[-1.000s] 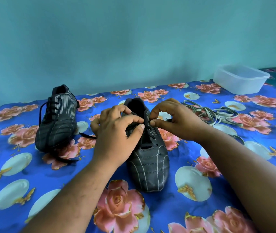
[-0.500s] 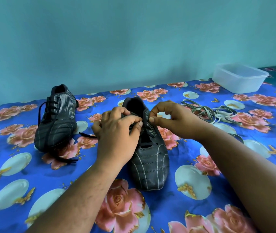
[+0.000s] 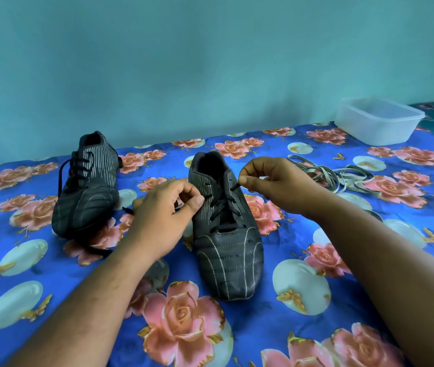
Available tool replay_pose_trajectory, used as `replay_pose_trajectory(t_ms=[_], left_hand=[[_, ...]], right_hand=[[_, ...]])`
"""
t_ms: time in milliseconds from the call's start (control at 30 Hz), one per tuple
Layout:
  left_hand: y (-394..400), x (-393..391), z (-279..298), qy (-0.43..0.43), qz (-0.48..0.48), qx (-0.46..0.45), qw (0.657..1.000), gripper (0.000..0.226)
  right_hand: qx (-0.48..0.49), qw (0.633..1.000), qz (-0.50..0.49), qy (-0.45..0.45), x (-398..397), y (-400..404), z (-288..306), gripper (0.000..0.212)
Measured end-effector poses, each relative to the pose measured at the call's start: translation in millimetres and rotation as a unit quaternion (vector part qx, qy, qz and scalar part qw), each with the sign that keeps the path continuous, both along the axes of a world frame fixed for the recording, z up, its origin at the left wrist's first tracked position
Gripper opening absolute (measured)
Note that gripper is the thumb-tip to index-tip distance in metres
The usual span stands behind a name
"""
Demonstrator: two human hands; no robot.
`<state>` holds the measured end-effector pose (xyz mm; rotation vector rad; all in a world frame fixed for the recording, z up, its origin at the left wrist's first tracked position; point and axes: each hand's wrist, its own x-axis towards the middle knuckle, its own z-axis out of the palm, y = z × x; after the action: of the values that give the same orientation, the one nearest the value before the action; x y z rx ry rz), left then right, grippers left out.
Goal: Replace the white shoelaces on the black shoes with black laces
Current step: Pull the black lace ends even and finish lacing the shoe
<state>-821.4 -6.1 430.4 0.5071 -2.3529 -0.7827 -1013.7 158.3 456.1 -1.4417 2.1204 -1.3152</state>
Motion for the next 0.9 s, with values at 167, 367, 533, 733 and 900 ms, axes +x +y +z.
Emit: replay_pose_trajectory(t_ms=[167,367,533,733,900], left_hand=[[-3.4,1.1,-2.8,0.016,-0.002,0.013,1.0,0.012],[-10.6,4.1,-3.3,-0.023,-0.012,0.054,0.998,0.015],[-13.3,5.8,-1.8,-0.019,-0.054,0.119,0.991,0.011],[-11.3,9.1,-0.5,-0.004,-0.075,0.166,0.983,0.025],[-18.4,8.8,-1.1,0.006,-0.019,0.012,1.0,0.022]], right_hand=[[-0.002,1.0,-0.01,0.019,-2.5,0.6,-1.2,0.014],[0.009,0.998,-0.03,0.059,-8.5,-1.3,-5.0,0.02],[0.018,0.998,-0.042,0.048,-10.4,-1.7,-6.4,0.025],[-0.013,0.997,-0.074,0.036,-13.7,3.6,0.4,0.025],[-0.038,0.996,-0.079,0.034,-22.2,6.5,1.1,0.017]])
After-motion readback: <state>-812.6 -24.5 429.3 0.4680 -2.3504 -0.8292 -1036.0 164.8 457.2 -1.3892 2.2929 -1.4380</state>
